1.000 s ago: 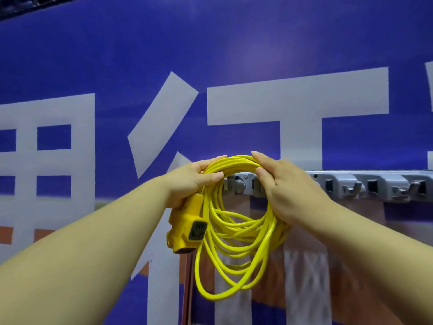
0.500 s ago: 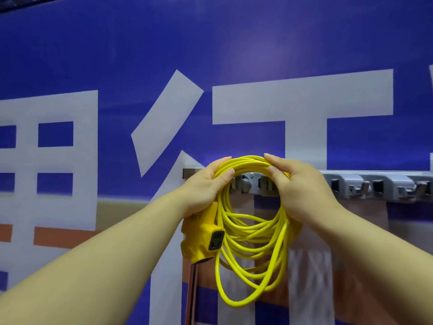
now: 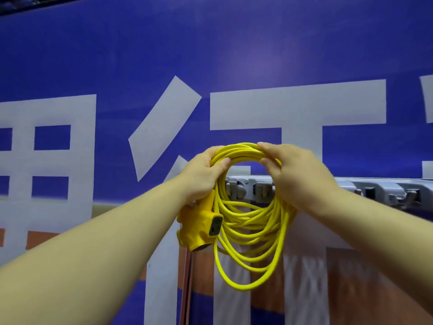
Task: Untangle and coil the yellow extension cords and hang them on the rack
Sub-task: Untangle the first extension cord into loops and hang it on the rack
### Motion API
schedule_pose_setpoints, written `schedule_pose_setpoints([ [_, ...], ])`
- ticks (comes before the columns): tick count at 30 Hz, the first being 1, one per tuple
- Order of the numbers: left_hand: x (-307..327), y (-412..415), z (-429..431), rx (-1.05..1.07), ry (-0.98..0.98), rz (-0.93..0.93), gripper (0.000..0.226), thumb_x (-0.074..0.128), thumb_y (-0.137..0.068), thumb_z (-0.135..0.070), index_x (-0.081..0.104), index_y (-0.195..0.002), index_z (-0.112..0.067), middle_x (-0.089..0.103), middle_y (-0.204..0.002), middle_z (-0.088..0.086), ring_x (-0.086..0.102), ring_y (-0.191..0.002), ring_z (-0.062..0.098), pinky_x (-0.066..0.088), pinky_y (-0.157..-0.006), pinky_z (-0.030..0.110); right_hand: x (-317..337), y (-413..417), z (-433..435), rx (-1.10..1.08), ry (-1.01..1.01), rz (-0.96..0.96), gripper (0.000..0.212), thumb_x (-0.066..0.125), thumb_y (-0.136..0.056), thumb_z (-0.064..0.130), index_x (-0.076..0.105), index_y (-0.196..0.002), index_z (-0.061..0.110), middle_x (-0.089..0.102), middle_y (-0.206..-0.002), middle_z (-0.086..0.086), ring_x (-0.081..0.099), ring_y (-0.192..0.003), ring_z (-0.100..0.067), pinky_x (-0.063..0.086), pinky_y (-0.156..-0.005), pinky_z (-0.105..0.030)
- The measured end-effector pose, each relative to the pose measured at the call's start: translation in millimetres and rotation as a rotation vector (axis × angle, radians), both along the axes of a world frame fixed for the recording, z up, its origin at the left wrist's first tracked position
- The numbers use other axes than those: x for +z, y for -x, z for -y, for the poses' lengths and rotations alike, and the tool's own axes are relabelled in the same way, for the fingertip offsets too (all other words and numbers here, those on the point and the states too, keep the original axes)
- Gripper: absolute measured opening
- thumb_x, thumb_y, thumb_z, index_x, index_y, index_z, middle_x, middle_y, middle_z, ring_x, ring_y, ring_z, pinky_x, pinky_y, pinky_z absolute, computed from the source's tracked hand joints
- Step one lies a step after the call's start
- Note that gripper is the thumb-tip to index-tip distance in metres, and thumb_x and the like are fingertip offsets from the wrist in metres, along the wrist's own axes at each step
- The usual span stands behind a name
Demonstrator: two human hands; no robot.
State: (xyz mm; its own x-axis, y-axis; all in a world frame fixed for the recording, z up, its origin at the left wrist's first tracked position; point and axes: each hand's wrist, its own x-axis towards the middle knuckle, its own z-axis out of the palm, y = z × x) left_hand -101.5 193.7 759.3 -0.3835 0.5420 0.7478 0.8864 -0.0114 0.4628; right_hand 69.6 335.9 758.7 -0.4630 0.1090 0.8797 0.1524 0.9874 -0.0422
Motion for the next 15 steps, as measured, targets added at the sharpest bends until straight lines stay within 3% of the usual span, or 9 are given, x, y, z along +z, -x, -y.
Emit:
schedule_pose_setpoints([
  [5, 7.5, 6.6, -8.3, 0.065, 0.145, -0.112, 0.055, 0.046, -0.101, -0.049, 0.034, -0.153, -0.034, 0.056, -0.139, -0.006, 0.054, -0.125, 0.019, 0.05, -0.103, 0.04, 8.7, -11.9, -23.2, -0.011, -0.057, 0.167, 0.036, 0.048, -0.1, 0.044, 0.05, -0.136, 0.052, 0.069, -0.118, 0.003, 0.062, -0.106, -0.026, 0.054, -0.081, -0.044],
  [8, -0.5, 12.6, -11.3, 0.053, 0.206, -0.131, 0.059, 0.044, -0.101, -0.051, 0.029, -0.155, -0.034, 0.05, -0.148, -0.004, 0.048, -0.134, 0.021, 0.045, -0.109, 0.042, -0.7, -9.3, -33.4, -0.022, -0.059, 0.2, 0.039, 0.048, -0.1, 0.045, 0.051, -0.138, 0.048, 0.066, -0.124, 0.005, 0.06, -0.112, -0.024, 0.052, -0.086, -0.042],
  [12, -20.2, 24.0, -7.3, 0.09, 0.302, -0.115, 0.064, 0.032, -0.1, -0.057, 0.011, -0.158, -0.042, 0.037, -0.153, 0.009, 0.036, -0.142, 0.03, 0.035, -0.107, 0.037, -23.8, 2.0, -39.6, -0.099, -0.232, 0.166, 0.043, 0.034, -0.1, 0.052, 0.046, -0.141, 0.046, 0.065, -0.121, 0.005, 0.064, -0.104, -0.027, 0.055, -0.073, -0.043],
  [15, -28.1, 25.0, -6.2, 0.026, 0.277, -0.049, 0.066, 0.028, -0.098, -0.062, 0.003, -0.156, -0.048, 0.021, -0.165, 0.002, 0.018, -0.152, 0.027, 0.026, -0.12, 0.044, -35.7, 7.0, -49.1, -0.141, -0.32, 0.128, 0.049, 0.029, -0.098, 0.051, 0.047, -0.143, 0.04, 0.064, -0.125, 0.0, 0.066, -0.099, -0.034, 0.055, -0.069, -0.044],
])
